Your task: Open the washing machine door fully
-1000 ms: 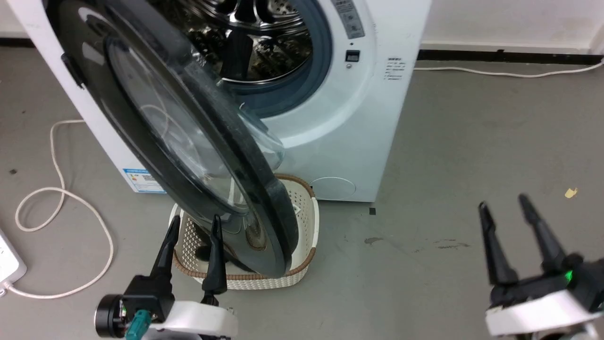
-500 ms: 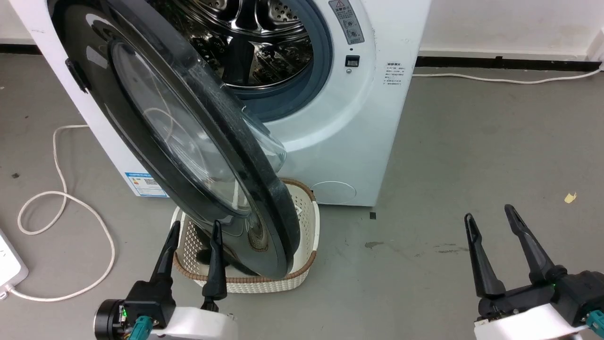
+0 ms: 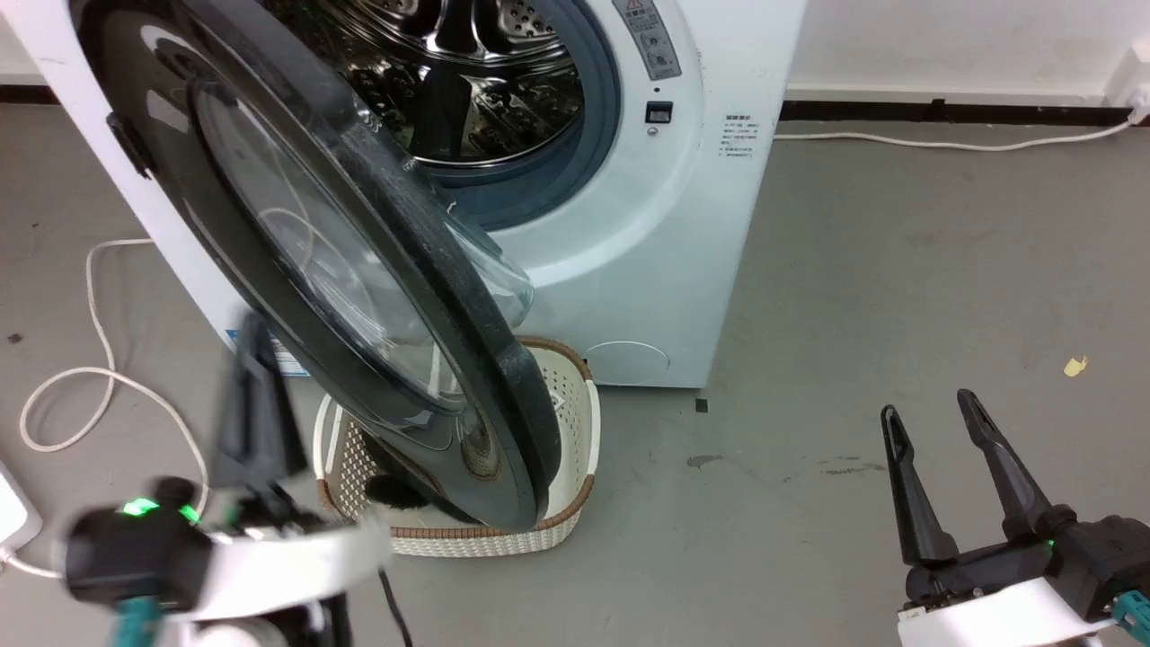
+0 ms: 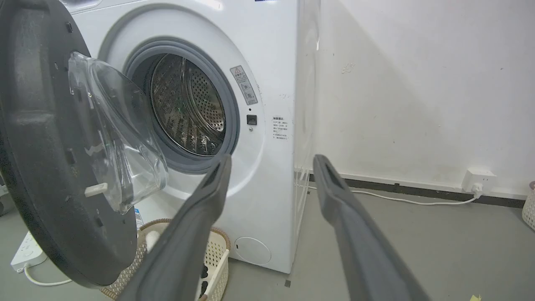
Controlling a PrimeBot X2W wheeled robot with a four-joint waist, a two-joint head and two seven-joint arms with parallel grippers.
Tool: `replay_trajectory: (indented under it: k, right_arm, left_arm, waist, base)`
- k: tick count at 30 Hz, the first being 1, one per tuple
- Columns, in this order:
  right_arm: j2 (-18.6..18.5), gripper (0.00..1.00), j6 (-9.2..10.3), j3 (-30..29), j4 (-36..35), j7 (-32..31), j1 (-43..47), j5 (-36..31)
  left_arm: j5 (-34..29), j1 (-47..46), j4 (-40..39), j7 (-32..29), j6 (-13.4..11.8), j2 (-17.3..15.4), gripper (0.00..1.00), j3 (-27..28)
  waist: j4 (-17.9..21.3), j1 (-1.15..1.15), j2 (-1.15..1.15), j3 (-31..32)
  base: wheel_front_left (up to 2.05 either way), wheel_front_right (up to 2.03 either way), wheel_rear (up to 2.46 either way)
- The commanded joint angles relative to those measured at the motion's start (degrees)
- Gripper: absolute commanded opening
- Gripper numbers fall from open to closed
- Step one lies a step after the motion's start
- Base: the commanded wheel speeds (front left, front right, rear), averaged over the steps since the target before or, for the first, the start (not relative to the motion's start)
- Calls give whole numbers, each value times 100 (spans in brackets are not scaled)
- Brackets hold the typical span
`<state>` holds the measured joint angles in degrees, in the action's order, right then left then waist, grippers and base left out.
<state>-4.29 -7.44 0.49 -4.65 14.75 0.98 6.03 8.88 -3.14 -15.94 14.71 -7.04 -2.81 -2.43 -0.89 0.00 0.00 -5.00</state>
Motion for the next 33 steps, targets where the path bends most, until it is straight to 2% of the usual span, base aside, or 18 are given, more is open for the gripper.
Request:
replay_trajectory:
  k: [1, 6, 11, 23, 27, 33]
  right_arm:
    - [30, 100, -5, -4, -6, 24, 91, -12]
    - [54, 100, -5, -45, 12, 25, 92, 0]
    - [91, 100, -5, -90, 17, 25, 98, 61]
    - [135, 100, -5, -225, 19, 25, 65, 45]
    - [139, 100, -5, -222, 37, 25, 35, 67]
    - [140, 100, -5, -186, 66, 25, 20, 97]
  left_arm:
    - [43, -134, -141, 29, -55, -7, 0, 31]
    - [114, -535, -982, 29, -222, -7, 0, -55]
    - [158, -699, -1053, 29, -190, -7, 0, -553]
    - [277, -654, 544, -509, 49, -7, 0, -2172]
    - [331, -739, 1261, -720, -8, -7, 0, -2416]
    - [551, -965, 2209, -713, -150, -7, 0, -2410]
  waist:
    - [12, 0, 0, -7]
    - [63, 0, 0, 2]
    - [96, 0, 0, 37]
    - [157, 0, 0, -85]
    - [163, 0, 0, -150]
    - [156, 0, 0, -187]
  base:
    - [0, 0, 0]
    - [0, 0, 0]
    - [0, 0, 0]
    - [0, 0, 0]
    - [0, 0, 0]
    - [0, 0, 0]
